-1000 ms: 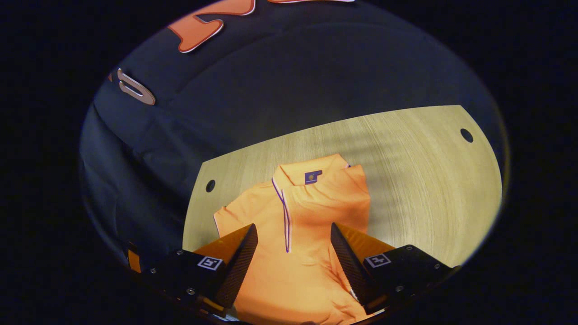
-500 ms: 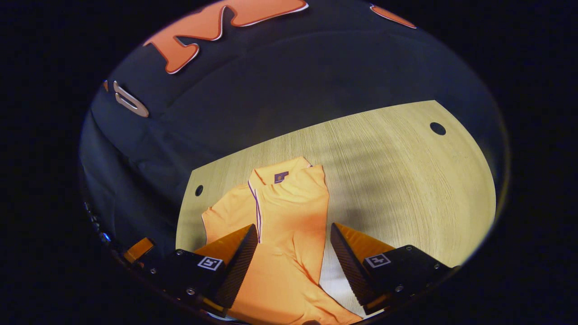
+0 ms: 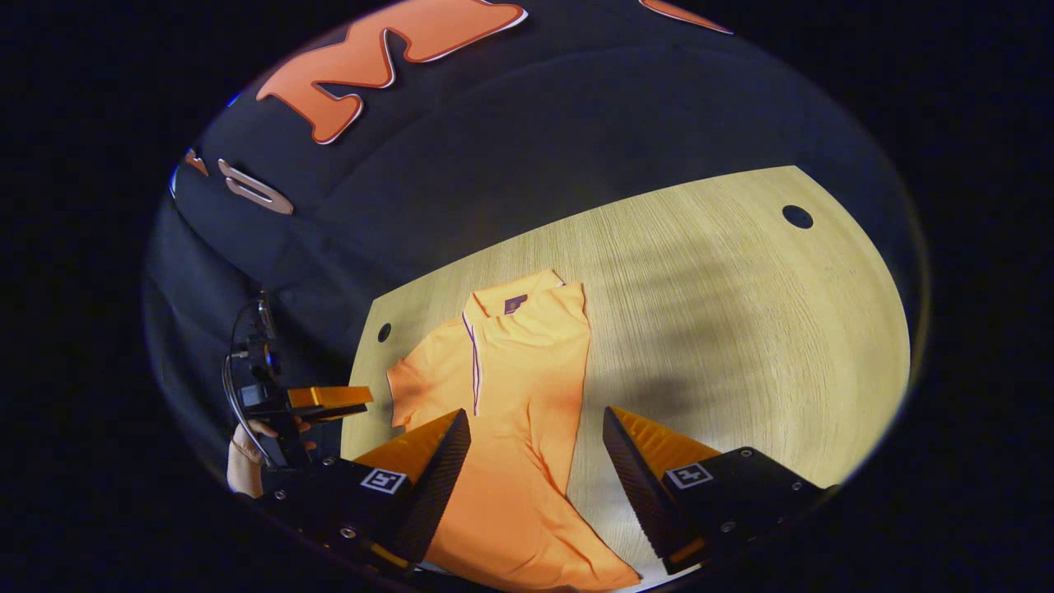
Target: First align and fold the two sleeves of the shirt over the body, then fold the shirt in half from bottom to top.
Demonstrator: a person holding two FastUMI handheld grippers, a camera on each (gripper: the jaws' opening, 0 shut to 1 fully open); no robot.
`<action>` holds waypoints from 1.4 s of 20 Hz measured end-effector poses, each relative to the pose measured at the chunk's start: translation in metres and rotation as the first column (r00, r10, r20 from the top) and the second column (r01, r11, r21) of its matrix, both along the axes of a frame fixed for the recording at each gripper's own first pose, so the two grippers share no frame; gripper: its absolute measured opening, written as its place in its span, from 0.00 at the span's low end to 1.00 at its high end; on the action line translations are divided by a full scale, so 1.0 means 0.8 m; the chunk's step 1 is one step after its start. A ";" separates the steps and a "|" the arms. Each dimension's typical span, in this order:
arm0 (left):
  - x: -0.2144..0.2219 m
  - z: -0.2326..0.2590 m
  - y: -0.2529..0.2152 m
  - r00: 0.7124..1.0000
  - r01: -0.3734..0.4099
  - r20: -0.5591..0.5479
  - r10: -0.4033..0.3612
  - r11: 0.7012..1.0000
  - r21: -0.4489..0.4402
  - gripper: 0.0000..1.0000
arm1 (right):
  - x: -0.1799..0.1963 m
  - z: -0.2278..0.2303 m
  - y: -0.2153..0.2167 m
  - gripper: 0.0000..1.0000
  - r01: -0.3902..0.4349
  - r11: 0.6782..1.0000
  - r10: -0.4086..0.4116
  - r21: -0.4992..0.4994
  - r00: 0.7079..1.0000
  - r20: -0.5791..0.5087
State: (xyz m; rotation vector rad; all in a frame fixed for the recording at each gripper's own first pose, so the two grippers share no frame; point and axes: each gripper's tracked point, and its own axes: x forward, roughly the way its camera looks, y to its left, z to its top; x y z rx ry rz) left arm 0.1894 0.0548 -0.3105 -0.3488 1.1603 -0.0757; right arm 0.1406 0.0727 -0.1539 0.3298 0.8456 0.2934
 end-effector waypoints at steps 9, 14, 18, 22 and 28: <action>0.043 -0.068 0.043 0.980 -0.133 -0.131 0.148 0.984 0.120 0.96 | -0.002 -0.033 -0.049 0.98 0.035 0.998 -0.031 0.050 0.997 -0.072; 0.049 -0.085 0.055 0.978 -0.136 -0.136 0.161 0.975 0.177 0.98 | 0.004 -0.046 -0.063 0.98 0.053 0.995 -0.044 0.081 0.993 -0.108; 0.041 -0.099 0.064 0.967 -0.140 -0.178 0.183 0.964 0.227 0.99 | 0.011 -0.047 -0.070 0.98 0.061 0.993 -0.049 0.099 0.992 -0.115; 0.044 -0.104 0.067 0.969 -0.112 -0.181 0.170 0.949 0.295 0.96 | 0.015 -0.049 -0.077 0.98 0.072 0.992 -0.058 0.108 0.991 -0.120; 0.048 -0.103 0.060 0.978 -0.024 -0.187 0.090 0.945 0.326 0.85 | 0.009 -0.054 -0.088 0.98 0.107 0.985 -0.089 0.136 0.987 -0.130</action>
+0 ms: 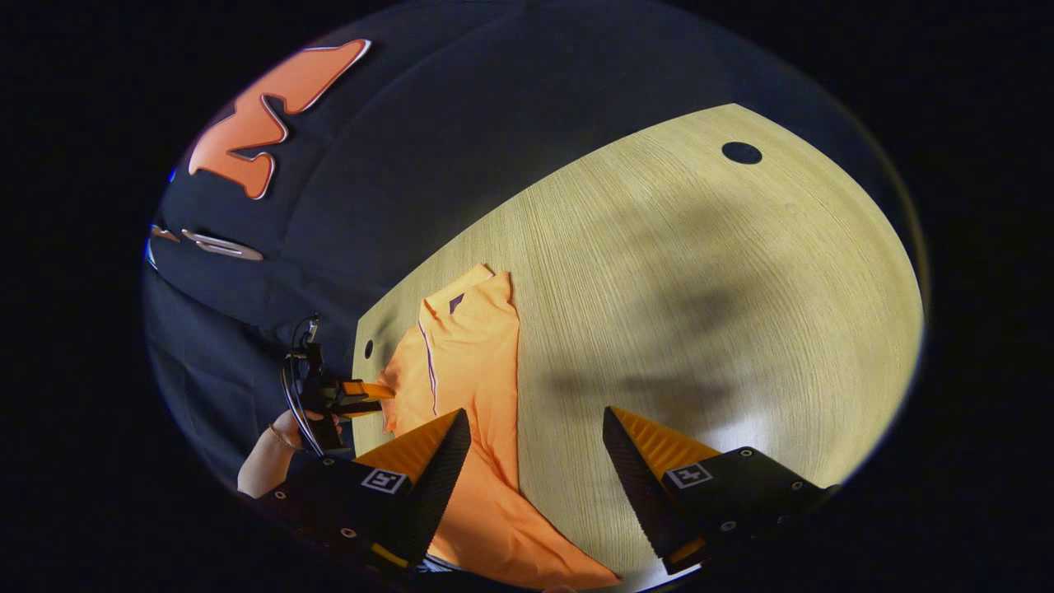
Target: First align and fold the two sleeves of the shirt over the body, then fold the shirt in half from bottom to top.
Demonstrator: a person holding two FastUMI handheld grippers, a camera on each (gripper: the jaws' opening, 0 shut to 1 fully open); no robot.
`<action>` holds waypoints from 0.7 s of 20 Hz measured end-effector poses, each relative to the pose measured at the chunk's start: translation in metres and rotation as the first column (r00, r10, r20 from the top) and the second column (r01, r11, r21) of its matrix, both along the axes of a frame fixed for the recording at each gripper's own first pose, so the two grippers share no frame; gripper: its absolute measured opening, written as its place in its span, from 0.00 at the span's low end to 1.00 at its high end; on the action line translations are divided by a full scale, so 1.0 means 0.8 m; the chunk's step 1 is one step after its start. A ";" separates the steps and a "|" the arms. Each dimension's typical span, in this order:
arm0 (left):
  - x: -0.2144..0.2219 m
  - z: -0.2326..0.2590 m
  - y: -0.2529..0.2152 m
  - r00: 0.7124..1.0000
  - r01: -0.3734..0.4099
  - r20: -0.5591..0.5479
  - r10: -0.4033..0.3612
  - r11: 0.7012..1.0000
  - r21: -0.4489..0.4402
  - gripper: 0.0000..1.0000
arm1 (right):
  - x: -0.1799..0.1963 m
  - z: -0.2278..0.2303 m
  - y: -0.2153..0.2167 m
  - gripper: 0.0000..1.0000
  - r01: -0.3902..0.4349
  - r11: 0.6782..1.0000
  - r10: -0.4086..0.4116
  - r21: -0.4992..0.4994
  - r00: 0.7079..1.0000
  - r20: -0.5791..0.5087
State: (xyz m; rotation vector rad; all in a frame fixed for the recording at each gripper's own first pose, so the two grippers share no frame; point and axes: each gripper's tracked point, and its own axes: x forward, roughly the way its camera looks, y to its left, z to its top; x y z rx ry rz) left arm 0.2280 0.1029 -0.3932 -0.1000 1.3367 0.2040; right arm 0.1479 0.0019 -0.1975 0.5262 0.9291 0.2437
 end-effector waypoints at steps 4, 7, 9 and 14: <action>0.001 0.000 -0.012 0.998 -0.048 0.031 0.050 0.997 -0.062 0.06 | -0.006 -0.011 -0.010 0.98 0.020 1.000 -0.020 -0.008 1.000 -0.008; 0.002 -0.002 -0.017 0.997 -0.047 0.058 0.051 0.996 -0.072 0.06 | -0.007 -0.008 -0.010 0.98 0.022 1.000 -0.022 -0.010 1.000 -0.006; 0.000 0.003 -0.014 0.996 -0.056 0.059 0.060 0.996 -0.075 0.06 | -0.009 -0.003 -0.006 0.98 0.021 1.000 -0.021 -0.002 1.000 0.000; 0.006 0.034 -0.027 0.995 0.015 0.098 -0.011 0.999 -0.038 0.06 | -0.017 -0.001 -0.007 0.98 0.003 1.000 -0.003 -0.030 1.000 0.017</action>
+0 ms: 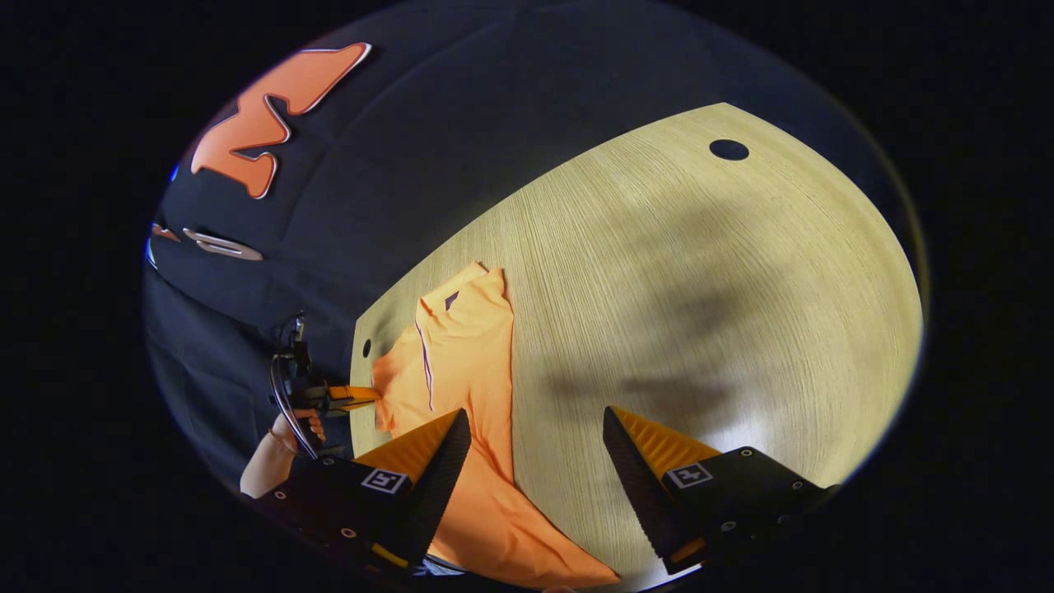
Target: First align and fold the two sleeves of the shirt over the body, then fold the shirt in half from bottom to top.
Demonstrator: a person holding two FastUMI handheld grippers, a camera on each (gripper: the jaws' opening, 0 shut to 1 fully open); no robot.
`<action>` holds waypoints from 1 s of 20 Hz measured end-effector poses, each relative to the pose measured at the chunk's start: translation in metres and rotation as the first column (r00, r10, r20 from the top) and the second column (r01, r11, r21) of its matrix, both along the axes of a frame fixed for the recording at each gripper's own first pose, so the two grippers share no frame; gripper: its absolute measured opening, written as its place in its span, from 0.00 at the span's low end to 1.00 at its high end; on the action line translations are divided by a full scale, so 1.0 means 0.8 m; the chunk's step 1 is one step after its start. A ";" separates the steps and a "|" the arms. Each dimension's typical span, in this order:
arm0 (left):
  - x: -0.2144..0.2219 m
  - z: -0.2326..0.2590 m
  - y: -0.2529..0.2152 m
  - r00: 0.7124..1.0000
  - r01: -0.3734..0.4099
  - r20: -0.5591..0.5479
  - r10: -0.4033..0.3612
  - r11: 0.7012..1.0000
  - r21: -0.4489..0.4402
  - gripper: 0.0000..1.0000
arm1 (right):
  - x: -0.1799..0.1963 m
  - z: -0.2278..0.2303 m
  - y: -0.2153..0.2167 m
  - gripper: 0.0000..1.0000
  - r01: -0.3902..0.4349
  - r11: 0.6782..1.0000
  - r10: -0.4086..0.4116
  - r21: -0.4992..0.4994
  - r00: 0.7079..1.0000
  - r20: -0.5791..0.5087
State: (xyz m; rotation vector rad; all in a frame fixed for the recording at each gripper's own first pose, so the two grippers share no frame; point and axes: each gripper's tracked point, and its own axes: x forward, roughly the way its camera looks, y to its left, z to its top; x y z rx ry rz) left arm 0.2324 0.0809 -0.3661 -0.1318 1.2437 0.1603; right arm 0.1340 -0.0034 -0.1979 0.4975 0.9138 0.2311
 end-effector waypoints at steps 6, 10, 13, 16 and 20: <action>-0.004 0.064 -0.108 0.986 0.157 0.076 -0.149 0.981 -0.110 0.05 | -0.011 0.011 -0.007 0.98 -0.001 1.000 0.001 0.006 1.000 0.021; -0.046 0.088 -0.258 0.961 0.273 0.070 -0.266 0.891 -0.363 0.06 | -0.029 0.017 -0.010 0.98 -0.013 1.000 0.013 -0.003 0.999 0.029; -0.071 0.104 -0.306 0.938 0.344 0.102 -0.333 0.848 -0.403 1.00 | -0.043 0.022 -0.011 0.98 -0.016 1.000 0.016 -0.013 0.999 0.038; -0.077 0.092 -0.295 0.926 0.377 0.121 -0.357 0.864 -0.333 0.99 | -0.056 0.023 -0.013 0.99 -0.019 0.999 0.021 -0.043 0.999 0.046; -0.106 0.118 -0.252 0.936 0.350 0.157 -0.315 0.880 -0.320 0.98 | -0.070 0.031 -0.006 0.98 -0.020 0.997 0.025 -0.077 0.998 0.065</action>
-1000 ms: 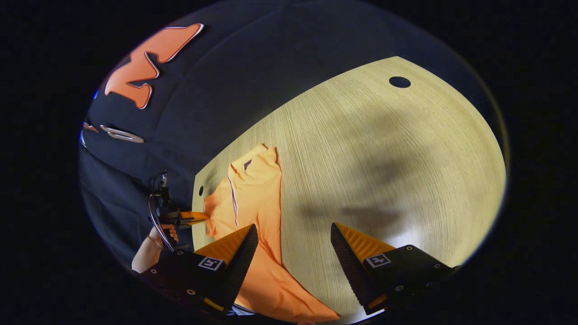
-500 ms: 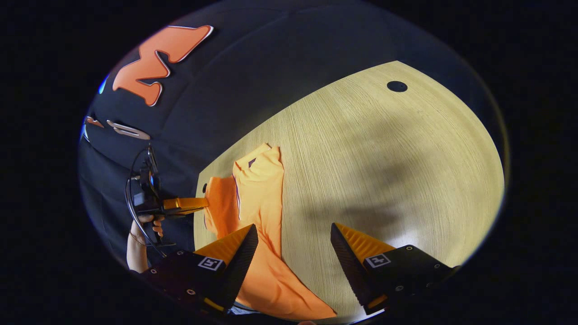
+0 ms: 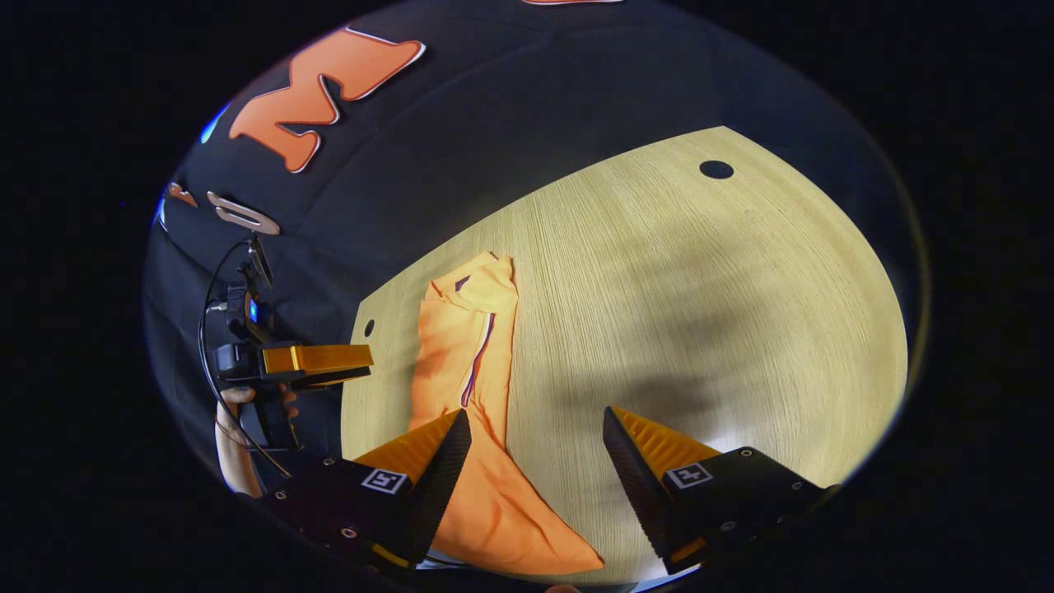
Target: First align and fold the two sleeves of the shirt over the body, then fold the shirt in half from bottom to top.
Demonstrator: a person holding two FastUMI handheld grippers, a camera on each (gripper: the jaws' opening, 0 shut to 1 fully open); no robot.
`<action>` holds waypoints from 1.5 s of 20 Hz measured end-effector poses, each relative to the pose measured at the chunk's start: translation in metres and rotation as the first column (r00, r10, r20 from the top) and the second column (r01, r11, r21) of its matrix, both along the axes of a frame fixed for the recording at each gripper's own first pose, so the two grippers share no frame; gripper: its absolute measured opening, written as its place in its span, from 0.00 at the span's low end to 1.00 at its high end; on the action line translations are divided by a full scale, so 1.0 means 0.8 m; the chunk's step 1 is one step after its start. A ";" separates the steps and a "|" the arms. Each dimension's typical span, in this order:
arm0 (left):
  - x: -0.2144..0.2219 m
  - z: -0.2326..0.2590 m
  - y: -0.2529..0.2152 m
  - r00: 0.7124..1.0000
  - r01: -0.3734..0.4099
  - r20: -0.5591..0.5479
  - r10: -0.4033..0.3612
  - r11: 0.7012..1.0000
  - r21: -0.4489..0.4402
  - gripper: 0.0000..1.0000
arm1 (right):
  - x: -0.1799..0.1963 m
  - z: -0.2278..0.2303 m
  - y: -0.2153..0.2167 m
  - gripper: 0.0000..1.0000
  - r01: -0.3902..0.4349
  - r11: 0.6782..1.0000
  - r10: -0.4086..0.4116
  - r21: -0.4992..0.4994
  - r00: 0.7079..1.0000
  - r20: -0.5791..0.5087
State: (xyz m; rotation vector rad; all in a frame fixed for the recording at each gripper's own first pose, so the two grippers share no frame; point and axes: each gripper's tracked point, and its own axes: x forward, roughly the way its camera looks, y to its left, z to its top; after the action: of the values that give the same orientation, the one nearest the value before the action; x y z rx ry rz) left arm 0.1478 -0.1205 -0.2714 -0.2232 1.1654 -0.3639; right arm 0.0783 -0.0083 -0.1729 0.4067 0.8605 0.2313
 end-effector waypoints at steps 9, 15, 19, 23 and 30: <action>-0.107 0.031 0.096 0.990 0.031 0.134 -0.040 0.997 0.069 0.99 | -0.081 0.005 0.018 0.98 -0.040 0.978 0.050 -0.203 0.998 0.044; -0.233 0.001 0.122 0.981 0.060 0.174 -0.082 0.990 0.126 0.98 | -0.171 -0.047 0.042 0.99 -0.176 0.898 0.174 -0.403 0.984 -0.042; -0.323 -0.047 0.133 0.988 0.089 0.113 -0.107 0.984 0.155 0.99 | -0.234 -0.101 0.073 0.99 -0.276 0.868 0.227 -0.413 0.960 -0.164; -0.390 -0.081 0.143 0.994 0.097 0.035 -0.105 0.980 0.172 0.98 | -0.268 -0.146 0.078 0.99 -0.332 0.823 0.236 -0.460 0.938 -0.254; -0.394 -0.100 0.140 0.997 0.076 -0.038 -0.069 0.975 0.209 0.99 | -0.288 -0.187 0.077 0.99 -0.361 0.802 0.213 -0.476 0.917 -0.337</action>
State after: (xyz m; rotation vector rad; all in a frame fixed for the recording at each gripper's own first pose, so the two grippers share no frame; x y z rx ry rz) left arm -0.1674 -0.0084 -0.3512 -0.0013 1.2352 -0.2995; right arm -0.1524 0.0530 -0.3225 -0.2297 1.2126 0.2122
